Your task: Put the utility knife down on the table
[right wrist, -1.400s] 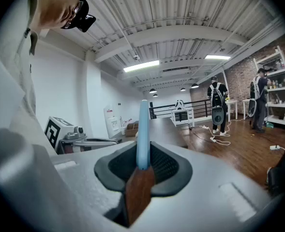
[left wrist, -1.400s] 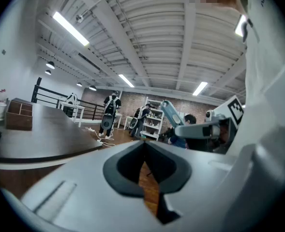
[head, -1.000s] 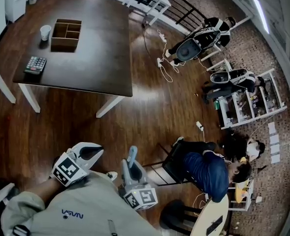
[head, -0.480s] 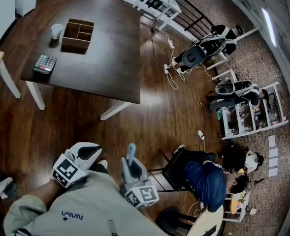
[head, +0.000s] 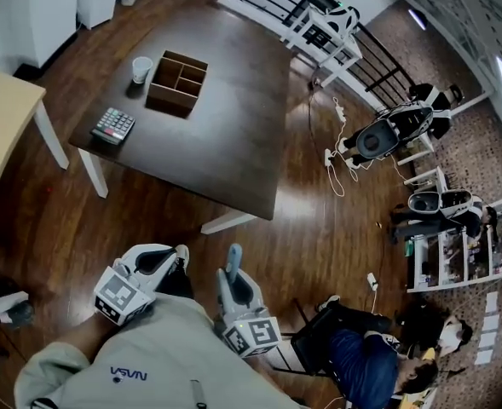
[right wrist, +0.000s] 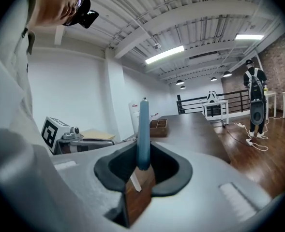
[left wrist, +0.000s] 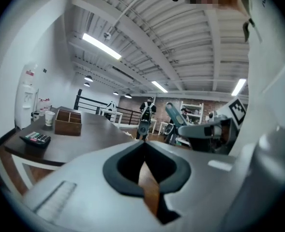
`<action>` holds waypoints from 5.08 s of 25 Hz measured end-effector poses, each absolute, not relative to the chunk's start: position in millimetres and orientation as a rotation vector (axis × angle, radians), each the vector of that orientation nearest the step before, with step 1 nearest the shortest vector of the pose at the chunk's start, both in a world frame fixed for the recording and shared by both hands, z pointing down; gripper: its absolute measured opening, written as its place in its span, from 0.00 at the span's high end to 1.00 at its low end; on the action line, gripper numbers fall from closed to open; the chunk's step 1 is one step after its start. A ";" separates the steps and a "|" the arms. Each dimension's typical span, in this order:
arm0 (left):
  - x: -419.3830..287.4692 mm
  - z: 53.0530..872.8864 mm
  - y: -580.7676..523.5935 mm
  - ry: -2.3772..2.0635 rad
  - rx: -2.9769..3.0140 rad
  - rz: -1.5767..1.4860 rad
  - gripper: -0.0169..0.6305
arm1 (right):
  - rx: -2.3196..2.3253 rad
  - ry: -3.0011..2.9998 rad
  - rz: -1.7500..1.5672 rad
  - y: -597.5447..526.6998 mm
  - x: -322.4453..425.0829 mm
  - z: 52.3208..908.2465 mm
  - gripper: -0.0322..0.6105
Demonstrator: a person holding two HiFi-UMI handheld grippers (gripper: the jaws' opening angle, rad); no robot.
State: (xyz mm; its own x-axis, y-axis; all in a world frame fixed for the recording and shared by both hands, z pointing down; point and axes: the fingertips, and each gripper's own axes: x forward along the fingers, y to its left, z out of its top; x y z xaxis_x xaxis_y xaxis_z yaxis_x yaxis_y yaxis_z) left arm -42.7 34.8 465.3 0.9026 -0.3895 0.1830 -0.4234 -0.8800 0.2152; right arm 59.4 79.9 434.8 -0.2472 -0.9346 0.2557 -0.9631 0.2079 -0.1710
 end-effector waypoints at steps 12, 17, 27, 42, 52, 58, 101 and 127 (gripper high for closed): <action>16.6 463.6 -58.3 -0.891 2.688 0.282 0.97 | 1.646 -2.578 0.528 -38.3 131.4 436.5 0.84; 53.5 468.2 -87.4 -0.932 2.637 0.268 0.97 | 1.586 -2.621 0.544 -69.9 165.7 443.5 0.84; 85.3 472.2 -111.1 -0.992 2.600 0.323 0.97 | 1.476 -2.625 0.599 -107.9 196.8 467.7 0.84; 134.4 496.7 -205.9 -0.793 2.613 0.309 0.97 | 1.482 -2.416 0.567 -188.6 218.9 496.9 0.84; 136.6 521.1 -281.5 -0.727 2.541 0.339 0.97 | 1.330 -2.234 0.612 -286.4 212.6 542.8 0.84; 130.6 544.0 -308.9 -0.699 2.496 0.381 0.97 | 1.188 -2.098 0.706 -321.9 202.6 600.5 0.84; 111.5 572.9 -307.3 -0.861 2.406 0.423 0.97 | 1.146 -1.931 0.676 -316.3 233.9 628.6 0.82; 38.4 529.9 -148.9 -1.208 2.280 0.353 0.97 | 1.063 -2.621 0.627 -163.5 135.0 526.1 0.95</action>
State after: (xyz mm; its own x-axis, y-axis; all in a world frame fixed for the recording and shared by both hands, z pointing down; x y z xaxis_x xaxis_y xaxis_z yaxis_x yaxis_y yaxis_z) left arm 38.4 -148.9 529.9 0.5658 -0.6855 0.4581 -0.8244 -0.4591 0.3312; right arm 135.0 -163.5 526.1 -0.7049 -0.6015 0.3759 -0.7065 0.6426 -0.2965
